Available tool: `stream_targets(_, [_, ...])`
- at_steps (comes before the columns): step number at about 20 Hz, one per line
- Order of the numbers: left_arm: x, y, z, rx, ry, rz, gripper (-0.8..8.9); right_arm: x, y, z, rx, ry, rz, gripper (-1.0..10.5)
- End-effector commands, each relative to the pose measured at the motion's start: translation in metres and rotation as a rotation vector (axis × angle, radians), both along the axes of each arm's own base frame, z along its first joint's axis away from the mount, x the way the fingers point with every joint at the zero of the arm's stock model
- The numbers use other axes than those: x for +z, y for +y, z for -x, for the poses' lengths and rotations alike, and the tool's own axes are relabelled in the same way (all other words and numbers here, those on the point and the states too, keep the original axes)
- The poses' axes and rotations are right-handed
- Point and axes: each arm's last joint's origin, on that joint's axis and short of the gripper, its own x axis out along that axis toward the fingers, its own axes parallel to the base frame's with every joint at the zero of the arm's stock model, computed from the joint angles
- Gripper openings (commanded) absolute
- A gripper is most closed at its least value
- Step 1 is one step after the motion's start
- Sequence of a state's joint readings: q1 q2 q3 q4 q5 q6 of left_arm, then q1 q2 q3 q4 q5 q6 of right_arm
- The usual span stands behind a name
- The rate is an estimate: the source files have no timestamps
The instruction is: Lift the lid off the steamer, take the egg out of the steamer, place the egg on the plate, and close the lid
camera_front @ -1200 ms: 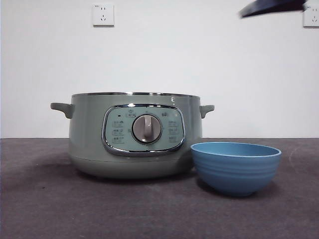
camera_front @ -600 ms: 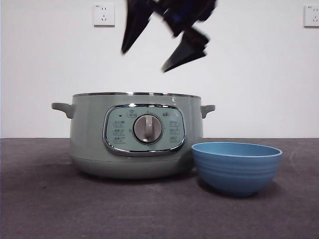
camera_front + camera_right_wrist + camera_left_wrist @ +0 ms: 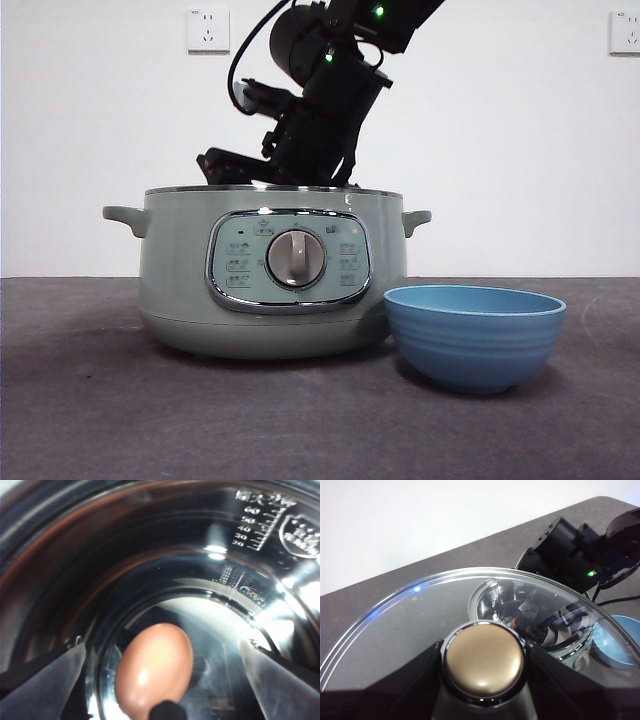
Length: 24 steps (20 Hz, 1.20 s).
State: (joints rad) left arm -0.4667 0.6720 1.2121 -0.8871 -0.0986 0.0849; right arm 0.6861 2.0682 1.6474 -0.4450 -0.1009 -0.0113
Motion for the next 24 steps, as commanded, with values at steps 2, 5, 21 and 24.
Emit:
stream_targets(2, [0.011, 0.003, 0.005, 0.005, -0.072, 0.038, -0.09, -0.021, 0.005, -0.004, 0.002, 0.026, 0.025, 5.3])
stream_targets(5, [0.011, 0.003, 0.005, 0.006, -0.071, 0.038, -0.09, -0.025, 0.006, -0.005, 0.003, 0.028, 0.025, 3.0])
stream_targets(21, [0.011, 0.003, 0.005, 0.0, -0.07, 0.043, -0.08, 0.179, -0.098, 0.107, -0.039, -0.2, 0.005, -0.1])
stream_targets(24, [0.011, 0.002, 0.005, -0.026, -0.066, 0.052, -0.08, 0.193, -0.134, 0.126, -0.096, -0.171, 0.029, -0.1])
